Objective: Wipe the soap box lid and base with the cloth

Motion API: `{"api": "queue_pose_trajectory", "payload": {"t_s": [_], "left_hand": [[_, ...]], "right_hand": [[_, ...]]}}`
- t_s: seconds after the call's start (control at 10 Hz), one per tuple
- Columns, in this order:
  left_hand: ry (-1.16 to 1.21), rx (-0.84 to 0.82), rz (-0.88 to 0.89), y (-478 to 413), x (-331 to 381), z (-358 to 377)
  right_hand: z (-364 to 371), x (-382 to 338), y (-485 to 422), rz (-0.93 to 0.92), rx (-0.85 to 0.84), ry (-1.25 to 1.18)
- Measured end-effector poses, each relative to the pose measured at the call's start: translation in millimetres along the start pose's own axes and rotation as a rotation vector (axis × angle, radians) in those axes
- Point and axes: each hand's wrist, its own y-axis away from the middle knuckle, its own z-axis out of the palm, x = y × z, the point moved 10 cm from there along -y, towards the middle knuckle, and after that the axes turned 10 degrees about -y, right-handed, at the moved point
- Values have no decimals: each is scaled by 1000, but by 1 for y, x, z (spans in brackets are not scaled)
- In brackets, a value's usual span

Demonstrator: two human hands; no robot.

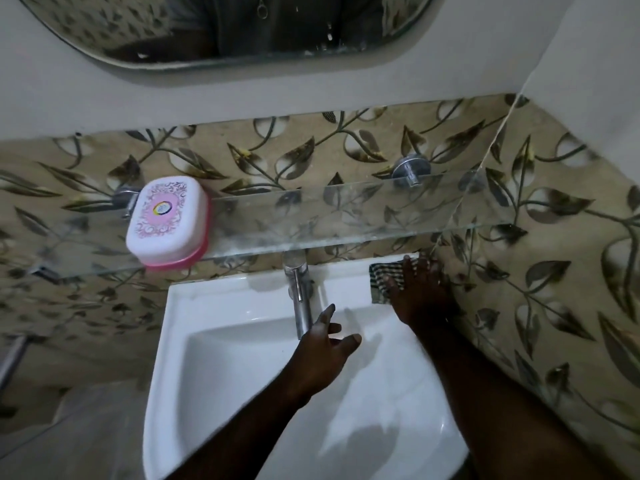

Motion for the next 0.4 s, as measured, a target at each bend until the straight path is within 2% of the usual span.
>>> {"api": "queue_pose_trajectory", "payload": {"t_s": [0.1, 0.2, 0.3, 0.4], "left_hand": [[-33, 10, 35, 12, -2, -4], [-133, 12, 101, 23, 5, -6], [-178, 13, 152, 32, 6, -15], [-218, 52, 170, 34, -3, -33]], "right_hand": [[2, 0, 0, -11, 29, 61], [20, 9, -3, 24, -26, 28], [-1, -15, 15, -9, 32, 1], [-14, -64, 54, -82, 158, -118]]}}
